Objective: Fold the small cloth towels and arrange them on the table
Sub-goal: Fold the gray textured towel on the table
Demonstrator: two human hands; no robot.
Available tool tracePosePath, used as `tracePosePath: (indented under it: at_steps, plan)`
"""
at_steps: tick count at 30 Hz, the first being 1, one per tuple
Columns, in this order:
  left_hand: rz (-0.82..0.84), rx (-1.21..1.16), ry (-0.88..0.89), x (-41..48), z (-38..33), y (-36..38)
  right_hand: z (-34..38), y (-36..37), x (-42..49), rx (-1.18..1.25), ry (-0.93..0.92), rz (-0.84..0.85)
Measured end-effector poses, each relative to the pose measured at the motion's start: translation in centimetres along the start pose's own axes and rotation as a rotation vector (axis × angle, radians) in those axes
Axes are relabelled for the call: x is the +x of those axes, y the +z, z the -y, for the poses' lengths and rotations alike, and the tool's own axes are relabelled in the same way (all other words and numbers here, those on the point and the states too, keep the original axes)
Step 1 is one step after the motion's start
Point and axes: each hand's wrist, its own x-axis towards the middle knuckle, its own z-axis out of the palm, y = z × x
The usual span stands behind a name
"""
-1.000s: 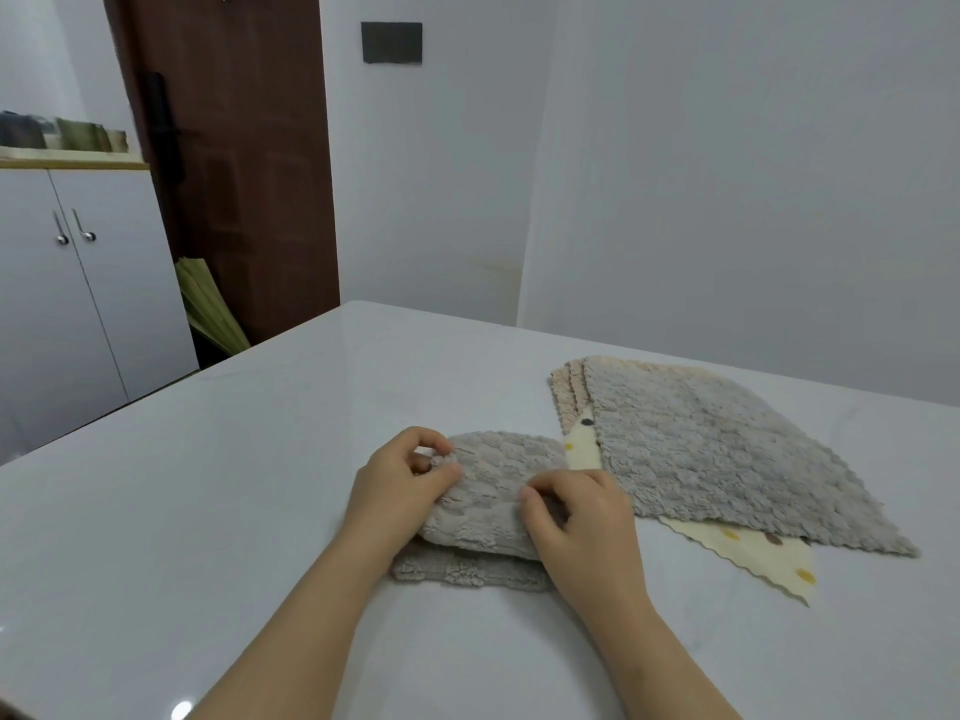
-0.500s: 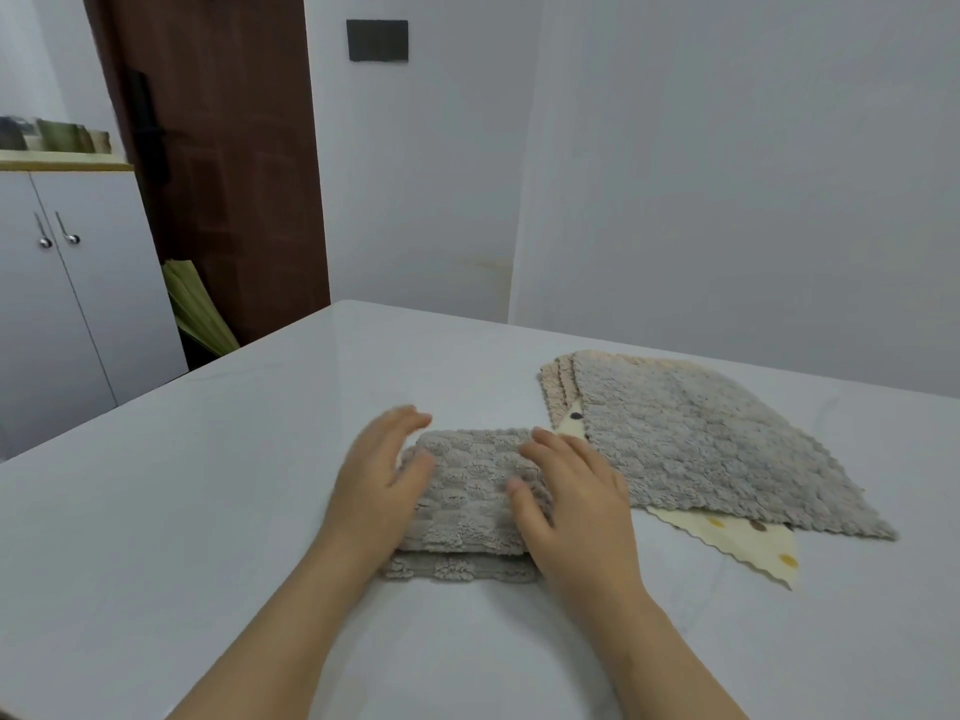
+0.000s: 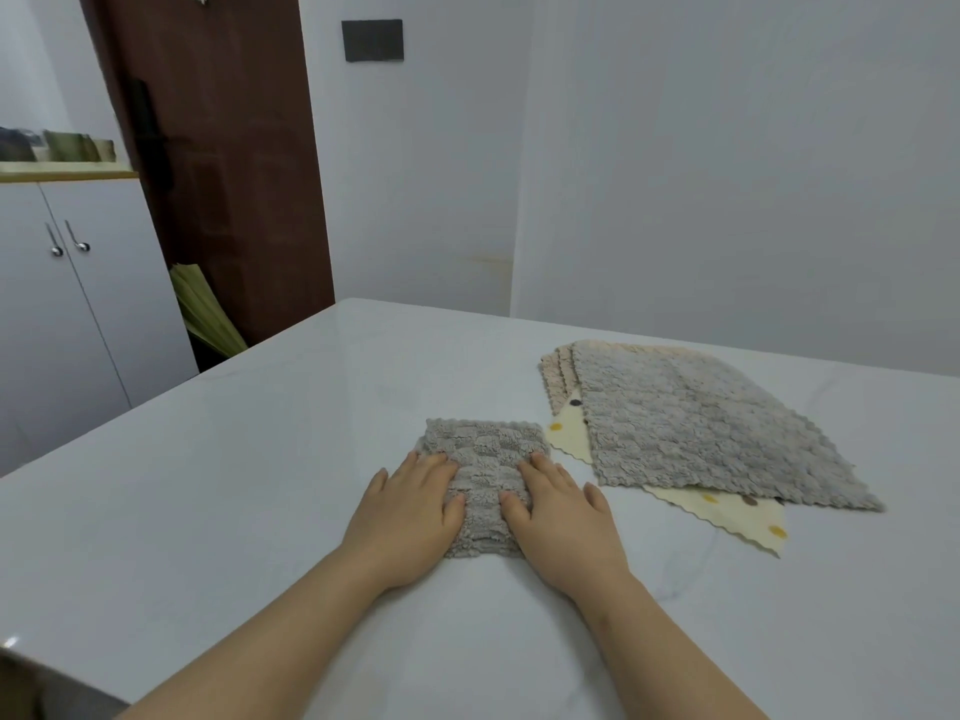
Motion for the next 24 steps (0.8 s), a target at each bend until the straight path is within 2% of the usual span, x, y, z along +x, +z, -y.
tracePosePath:
  at_steps: [3,5,8,10,13,17,21,24]
  plan:
    - [-0.128,-0.105,-0.003,-0.6,0.1,0.1,-0.1,-0.1,-0.3,0.062,0.006,-0.078]
    - [-0.222,-0.188,-0.081,-0.8,0.3,-0.2,-0.2,-0.3,-0.6,0.132,0.051,-0.134]
    - [-0.170,-0.257,-0.200,-1.0,0.4,-0.6,-0.4,-0.5,-1.3,0.184,0.102,-0.168]
    - [-0.110,-0.198,-0.203,-0.8,0.4,-0.8,-0.3,-0.8,-1.4,0.189,0.107,-0.188]
    - [-0.125,-0.141,-0.191,-0.3,0.6,-0.9,-0.3,-1.0,-1.0,0.223,0.102,-0.195]
    - [-0.003,-0.144,-0.253,1.0,0.7,-1.0,-0.1,-0.7,0.7,0.178,0.149,-0.142]
    - [0.111,-0.444,-0.379,2.5,0.8,-2.1,0.0,-1.8,3.1,0.243,0.286,0.032]
    - [0.211,-0.575,-0.556,2.9,0.5,-3.7,0.0,-2.9,3.6,0.268,0.359,0.214]
